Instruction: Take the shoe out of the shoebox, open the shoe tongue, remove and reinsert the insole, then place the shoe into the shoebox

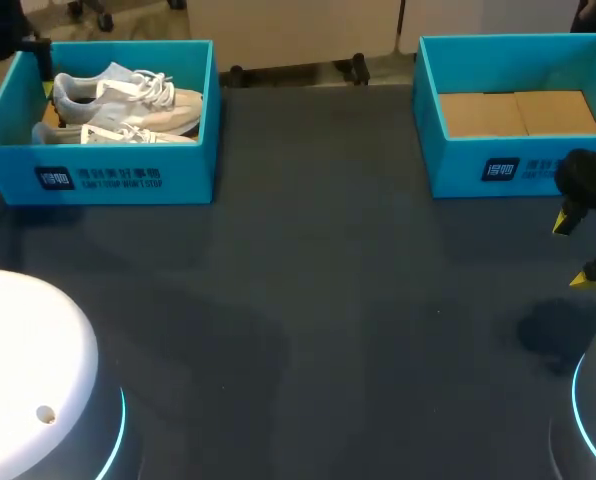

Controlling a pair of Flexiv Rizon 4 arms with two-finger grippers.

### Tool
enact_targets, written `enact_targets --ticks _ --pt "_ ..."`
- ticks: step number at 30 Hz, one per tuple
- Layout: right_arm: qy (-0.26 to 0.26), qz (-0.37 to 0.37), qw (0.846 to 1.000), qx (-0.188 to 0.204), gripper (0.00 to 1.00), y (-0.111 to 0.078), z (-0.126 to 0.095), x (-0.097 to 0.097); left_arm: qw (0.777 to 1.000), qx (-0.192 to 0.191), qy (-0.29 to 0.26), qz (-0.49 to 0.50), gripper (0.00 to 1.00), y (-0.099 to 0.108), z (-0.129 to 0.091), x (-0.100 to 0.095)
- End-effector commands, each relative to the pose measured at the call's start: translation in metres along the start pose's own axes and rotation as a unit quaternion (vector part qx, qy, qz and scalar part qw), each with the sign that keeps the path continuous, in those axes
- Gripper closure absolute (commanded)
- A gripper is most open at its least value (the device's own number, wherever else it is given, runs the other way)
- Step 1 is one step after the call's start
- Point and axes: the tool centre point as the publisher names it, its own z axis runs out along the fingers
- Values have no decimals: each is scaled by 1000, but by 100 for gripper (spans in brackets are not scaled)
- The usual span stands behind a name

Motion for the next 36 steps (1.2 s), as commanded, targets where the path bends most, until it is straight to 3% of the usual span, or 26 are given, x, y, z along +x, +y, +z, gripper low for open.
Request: enact_targets --ticks 1,13,25,36 --pt "0 0 1000 1 0 0 1 0 1000 -4 -5 2 0 -10 11 -1" --pt "0 0 1000 1 0 0 1 0 1000 4 -9 19 0 -25 34 -4" --pt "0 0 1000 1 0 0 1 0 999 17 -3 30 0 -29 63 -19" --pt "0 0 1000 1 0 0 1 0 999 25 1 21 8 -32 84 -20"
